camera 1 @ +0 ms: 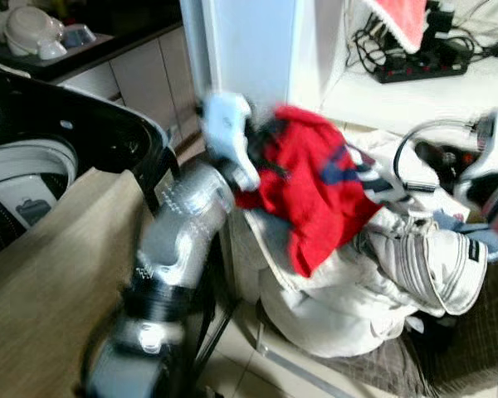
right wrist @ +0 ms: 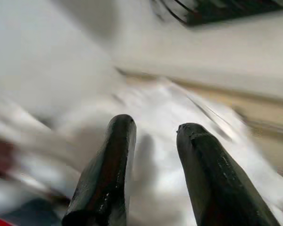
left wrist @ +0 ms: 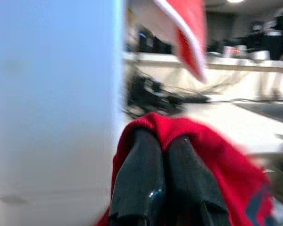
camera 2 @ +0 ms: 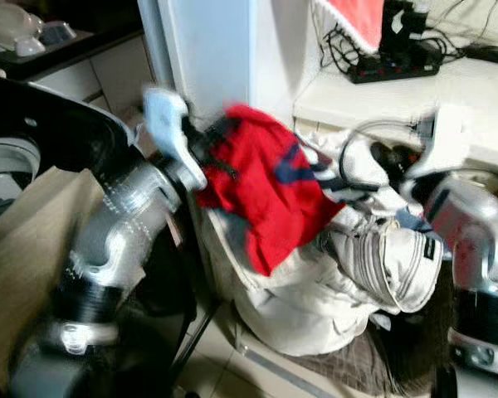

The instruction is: Clothes washing

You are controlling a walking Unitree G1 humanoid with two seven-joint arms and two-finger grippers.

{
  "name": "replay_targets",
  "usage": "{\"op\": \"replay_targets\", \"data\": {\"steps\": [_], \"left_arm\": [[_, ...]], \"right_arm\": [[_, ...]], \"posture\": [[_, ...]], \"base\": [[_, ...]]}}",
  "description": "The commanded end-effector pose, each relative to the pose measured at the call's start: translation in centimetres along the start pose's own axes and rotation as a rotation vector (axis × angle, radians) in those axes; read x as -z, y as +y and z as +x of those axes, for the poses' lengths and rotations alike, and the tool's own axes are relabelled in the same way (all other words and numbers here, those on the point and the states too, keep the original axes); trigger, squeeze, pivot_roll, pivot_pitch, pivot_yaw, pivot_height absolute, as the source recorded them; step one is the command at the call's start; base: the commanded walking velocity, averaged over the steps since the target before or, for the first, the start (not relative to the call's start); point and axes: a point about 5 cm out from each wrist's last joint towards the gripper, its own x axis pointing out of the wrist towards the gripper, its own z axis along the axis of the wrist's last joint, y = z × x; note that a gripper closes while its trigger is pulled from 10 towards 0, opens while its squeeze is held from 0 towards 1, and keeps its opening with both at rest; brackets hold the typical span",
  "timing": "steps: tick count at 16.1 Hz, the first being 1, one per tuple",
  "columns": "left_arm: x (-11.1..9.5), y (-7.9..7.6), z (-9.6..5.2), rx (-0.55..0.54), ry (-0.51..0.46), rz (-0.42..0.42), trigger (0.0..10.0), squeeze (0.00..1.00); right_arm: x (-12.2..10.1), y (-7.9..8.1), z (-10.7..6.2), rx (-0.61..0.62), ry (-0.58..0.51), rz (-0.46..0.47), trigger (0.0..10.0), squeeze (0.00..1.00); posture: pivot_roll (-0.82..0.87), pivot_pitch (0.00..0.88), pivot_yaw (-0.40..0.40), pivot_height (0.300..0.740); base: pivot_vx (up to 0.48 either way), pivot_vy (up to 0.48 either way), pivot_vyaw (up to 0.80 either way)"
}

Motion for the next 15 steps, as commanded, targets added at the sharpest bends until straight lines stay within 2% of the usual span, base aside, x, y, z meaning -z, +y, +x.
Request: {"op": "replay_targets", "data": {"steps": [1, 2, 5, 7, 9, 10, 11, 12, 14, 15], "left_arm": [[-1.8, 1.8, 0.0, -0.062, -0.036, 0.061, 0.0, 0.00], [-4.4, 4.1, -0.1, -0.133, -0.077, 0.144, 0.0, 0.00], [-10.2, 8.6, -1.4, -0.272, -0.166, 0.298, 0.0, 0.00], [-12.4, 9.7, -1.9, -0.318, -0.198, 0.377, 0.0, 0.00], [-16.2, 11.3, -2.8, -0.416, -0.270, 0.468, 0.0, 0.00], [-18.6, 12.6, -3.4, -0.487, -0.300, 0.539, 0.0, 0.00], [-22.2, 14.2, -4.7, -0.612, -0.340, 0.675, 0.0, 0.00], [-24.5, 15.1, -5.8, -0.711, -0.363, 0.764, 0.0, 0.00], [-26.6, 15.9, -7.1, -0.814, -0.336, 0.914, 0.0, 0.00], [-27.2, 17.0, -8.1, -0.898, -0.232, 1.034, 0.0, 0.00]], "right_arm": [[0.4, 0.1, 0.1, 0.016, 0.017, -0.055, 10.0, 0.00], [1.0, 0.8, 0.0, -0.015, 0.030, -0.073, 10.0, 0.00], [2.0, 1.7, 0.2, -0.045, 0.046, -0.112, 10.0, 0.00], [2.3, 2.0, 0.4, -0.046, 0.047, -0.114, 10.0, 0.00], [2.5, 2.3, 0.7, -0.052, 0.049, -0.121, 10.0, 0.00], [2.6, 2.5, 0.8, -0.056, 0.050, -0.128, 10.0, 0.00], [2.7, 2.7, 0.8, -0.059, 0.050, -0.131, 10.0, 0.00], [2.7, 2.8, 0.9, -0.061, 0.050, -0.131, 10.0, 0.00], [2.9, 2.9, 0.8, -0.065, 0.048, -0.132, 10.0, 0.00], [3.1, 3.1, 0.8, -0.071, 0.048, -0.130, 10.0, 0.00]], "posture": [[-0.12, 0.000, 0.074, 0.740], [-0.12, 0.000, 0.078, 0.740], [-0.11, 0.000, 0.076, 0.740], [-0.10, 0.000, 0.074, 0.740], [-0.09, 0.000, 0.072, 0.740], [-0.08, 0.000, 0.075, 0.740], [-0.08, 0.000, 0.077, 0.740], [-0.08, 0.000, 0.080, 0.740], [-0.07, 0.000, 0.088, 0.740], [-0.07, 0.000, 0.093, 0.740]], "base": [[0.000, 0.000, 0.00], [0.000, 0.000, 0.00], [0.000, 0.000, 0.00], [0.000, 0.000, 0.00], [0.000, 0.000, 0.00], [0.000, 0.000, 0.00], [0.000, 0.000, 0.00], [0.000, 0.000, 0.00], [0.000, 0.000, 0.00], [0.000, 0.000, 0.00]]}}
